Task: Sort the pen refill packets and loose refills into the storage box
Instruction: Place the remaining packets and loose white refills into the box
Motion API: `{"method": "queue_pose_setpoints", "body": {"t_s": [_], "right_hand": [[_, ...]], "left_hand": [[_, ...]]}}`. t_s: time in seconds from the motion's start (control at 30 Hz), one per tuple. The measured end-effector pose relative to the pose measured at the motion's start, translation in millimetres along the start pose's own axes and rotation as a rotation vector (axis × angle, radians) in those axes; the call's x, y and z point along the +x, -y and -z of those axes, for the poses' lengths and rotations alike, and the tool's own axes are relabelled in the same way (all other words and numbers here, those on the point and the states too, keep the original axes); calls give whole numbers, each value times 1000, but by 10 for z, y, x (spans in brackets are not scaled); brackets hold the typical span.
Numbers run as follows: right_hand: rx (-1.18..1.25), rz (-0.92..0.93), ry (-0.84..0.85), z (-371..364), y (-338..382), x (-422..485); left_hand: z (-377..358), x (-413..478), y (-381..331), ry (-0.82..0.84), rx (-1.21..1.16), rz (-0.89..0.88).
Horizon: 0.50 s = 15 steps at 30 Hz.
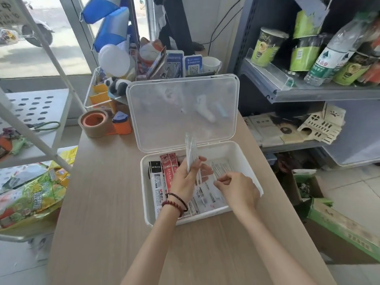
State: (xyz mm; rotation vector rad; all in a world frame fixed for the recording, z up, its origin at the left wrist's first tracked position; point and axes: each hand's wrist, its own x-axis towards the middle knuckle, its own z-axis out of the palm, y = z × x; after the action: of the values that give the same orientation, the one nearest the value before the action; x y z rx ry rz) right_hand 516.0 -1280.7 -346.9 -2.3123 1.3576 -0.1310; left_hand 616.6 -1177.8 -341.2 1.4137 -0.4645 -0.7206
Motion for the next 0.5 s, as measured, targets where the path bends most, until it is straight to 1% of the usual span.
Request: {"method": "queue_pose_setpoints", "body": {"t_s": [0.1, 0.17, 0.27, 0.37, 0.4, 0.5], "right_hand": [[-21, -5, -40, 16, 39, -10], [20, 13, -106, 47, 65, -46], [94, 52, -197, 60, 71, -99], [168, 111, -247, 49, 64, -139], [187, 152, -267, 45, 58, -157], [226, 275, -315, 36, 56, -241]], "left_hand": [[-15, 28, -5, -13, -17, -19], [-15, 73, -23, -53, -61, 14], [-3, 99, -42, -85, -195, 93], [12, 71, -37, -44, -265, 126], [8, 59, -19, -19, -240, 112], [-20, 57, 55, 55, -58, 27]]}}
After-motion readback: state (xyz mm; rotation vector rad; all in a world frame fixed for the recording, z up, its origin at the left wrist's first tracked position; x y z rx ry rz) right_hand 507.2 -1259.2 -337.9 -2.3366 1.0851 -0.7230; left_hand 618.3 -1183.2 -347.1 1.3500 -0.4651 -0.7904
